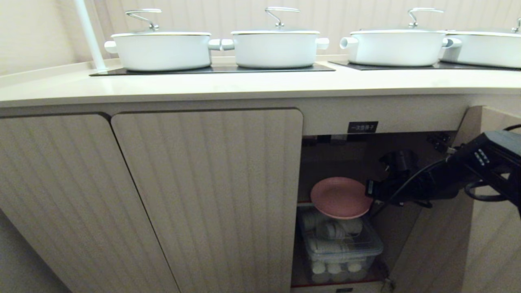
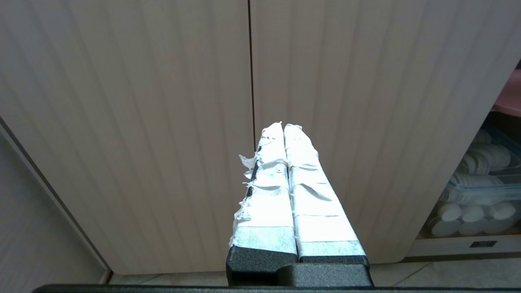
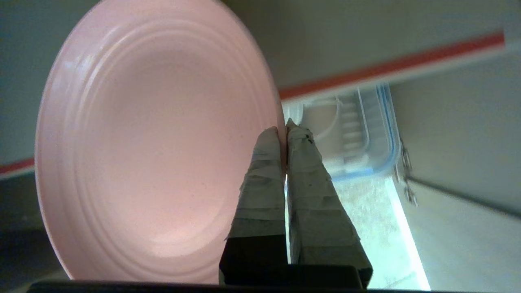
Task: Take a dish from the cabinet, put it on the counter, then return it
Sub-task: Take the plate from the cabinet
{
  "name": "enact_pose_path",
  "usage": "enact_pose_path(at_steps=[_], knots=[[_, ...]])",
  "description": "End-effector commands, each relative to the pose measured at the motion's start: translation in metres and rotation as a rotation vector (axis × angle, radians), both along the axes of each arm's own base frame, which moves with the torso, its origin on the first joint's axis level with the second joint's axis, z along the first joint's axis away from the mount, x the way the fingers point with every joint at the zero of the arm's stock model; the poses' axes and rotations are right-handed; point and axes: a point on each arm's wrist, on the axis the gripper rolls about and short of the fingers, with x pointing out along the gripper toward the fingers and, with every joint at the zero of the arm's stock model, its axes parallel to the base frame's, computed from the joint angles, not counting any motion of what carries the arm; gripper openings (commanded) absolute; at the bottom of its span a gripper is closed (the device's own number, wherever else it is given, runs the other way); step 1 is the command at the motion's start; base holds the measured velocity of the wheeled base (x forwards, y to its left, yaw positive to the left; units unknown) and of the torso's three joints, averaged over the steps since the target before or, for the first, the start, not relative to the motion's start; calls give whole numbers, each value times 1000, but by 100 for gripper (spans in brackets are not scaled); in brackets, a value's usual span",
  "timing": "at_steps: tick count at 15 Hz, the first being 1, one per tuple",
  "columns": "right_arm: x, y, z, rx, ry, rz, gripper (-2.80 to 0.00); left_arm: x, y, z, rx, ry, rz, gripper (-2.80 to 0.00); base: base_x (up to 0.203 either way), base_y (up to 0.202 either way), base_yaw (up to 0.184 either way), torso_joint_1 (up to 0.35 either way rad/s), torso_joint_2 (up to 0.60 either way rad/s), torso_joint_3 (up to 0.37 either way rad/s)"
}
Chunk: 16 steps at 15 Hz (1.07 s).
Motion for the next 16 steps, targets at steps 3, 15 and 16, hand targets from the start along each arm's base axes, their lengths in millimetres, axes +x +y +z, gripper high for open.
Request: enact_pose_path(at_steps=[3, 15, 16], knots=[[-15, 0, 6, 23, 1, -18, -280, 0, 0, 0, 1, 0, 2, -280, 0, 0, 0, 0, 0, 0], [-99, 6, 22, 43, -3, 21, -280, 0, 0, 0, 0, 0, 1, -280, 0, 0, 0, 0, 0, 0], [-108, 8, 24, 43, 6, 28, -280, 0, 0, 0, -1, 0, 1, -280, 0, 0, 0, 0, 0, 0]])
